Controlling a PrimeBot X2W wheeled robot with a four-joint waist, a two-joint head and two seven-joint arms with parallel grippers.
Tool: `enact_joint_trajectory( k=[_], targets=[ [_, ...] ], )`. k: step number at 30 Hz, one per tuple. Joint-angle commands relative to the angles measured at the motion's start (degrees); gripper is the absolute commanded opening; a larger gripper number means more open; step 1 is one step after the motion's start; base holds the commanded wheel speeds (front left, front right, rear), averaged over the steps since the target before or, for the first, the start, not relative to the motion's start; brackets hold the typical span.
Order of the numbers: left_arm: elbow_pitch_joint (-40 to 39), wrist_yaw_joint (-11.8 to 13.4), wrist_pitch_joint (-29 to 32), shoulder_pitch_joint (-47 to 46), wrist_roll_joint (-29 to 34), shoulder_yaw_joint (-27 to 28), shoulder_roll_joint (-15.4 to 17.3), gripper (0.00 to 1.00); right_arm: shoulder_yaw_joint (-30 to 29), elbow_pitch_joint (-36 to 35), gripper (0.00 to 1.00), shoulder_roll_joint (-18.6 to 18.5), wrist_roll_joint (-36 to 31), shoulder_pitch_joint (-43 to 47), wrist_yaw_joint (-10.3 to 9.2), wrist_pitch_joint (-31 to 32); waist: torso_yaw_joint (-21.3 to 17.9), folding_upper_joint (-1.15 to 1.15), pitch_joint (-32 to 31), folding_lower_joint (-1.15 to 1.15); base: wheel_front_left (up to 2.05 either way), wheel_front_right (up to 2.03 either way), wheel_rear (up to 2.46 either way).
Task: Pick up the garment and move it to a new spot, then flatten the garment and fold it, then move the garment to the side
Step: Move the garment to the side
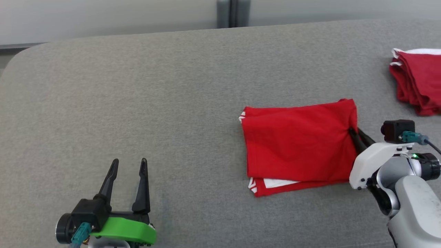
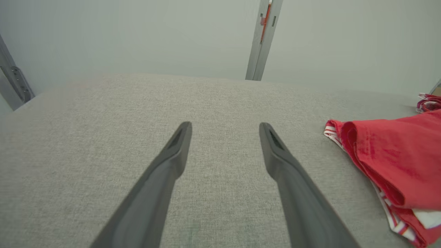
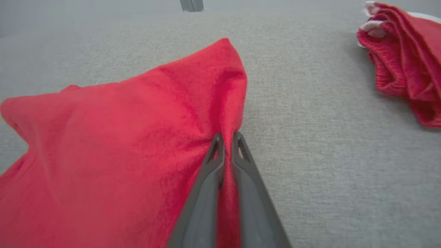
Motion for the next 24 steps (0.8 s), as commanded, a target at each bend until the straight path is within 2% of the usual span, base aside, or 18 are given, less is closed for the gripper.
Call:
enact_joint_trajectory(
  k=[1, 7, 13, 19, 24],
  targets=[
    [-0.10, -0.29, -0.01, -1.34, 0.34, 0.05, 0.25, 1.00, -1.05, -0.58, 0.00, -0.71, -0.63, -0.58, -0.09, -0.62, -7.54, 0.00, 1.88, 0.00, 0.00, 0.00, 0.00],
    [-0.15, -0.55, 0.00, -2.80, 1.18, -0.51, 1.03, 1.00, -4.37, -2.32, 0.00, -0.60, -1.06, -1.46, -0.09, -1.62, -15.14, 0.00, 4.51, 0.00, 0.00, 0.00, 0.00],
    [-0.97, -0.73, 0.56, -4.62, 2.13, -1.68, 2.09, 1.00, -5.24, -2.99, 0.00, 0.56, -1.35, -3.03, -0.09, -2.67, -19.29, 0.00, 6.62, 0.00, 0.00, 0.00, 0.00],
    [-2.27, -0.36, 1.14, -5.39, 2.26, -1.84, 2.72, 1.00, -4.63, -3.93, 0.00, 1.44, -1.91, -5.15, -0.09, -3.94, -20.67, 0.00, 8.43, 0.00, 0.00, 0.00, 0.00],
    [-2.15, -0.34, 1.23, -5.90, 1.81, -2.19, 2.81, 1.00, -3.37, -4.16, 0.00, 1.21, -2.26, -7.85, -0.09, -4.53, -19.77, 0.00, 8.89, 0.00, 0.00, 0.00, 0.00]
  ],
)
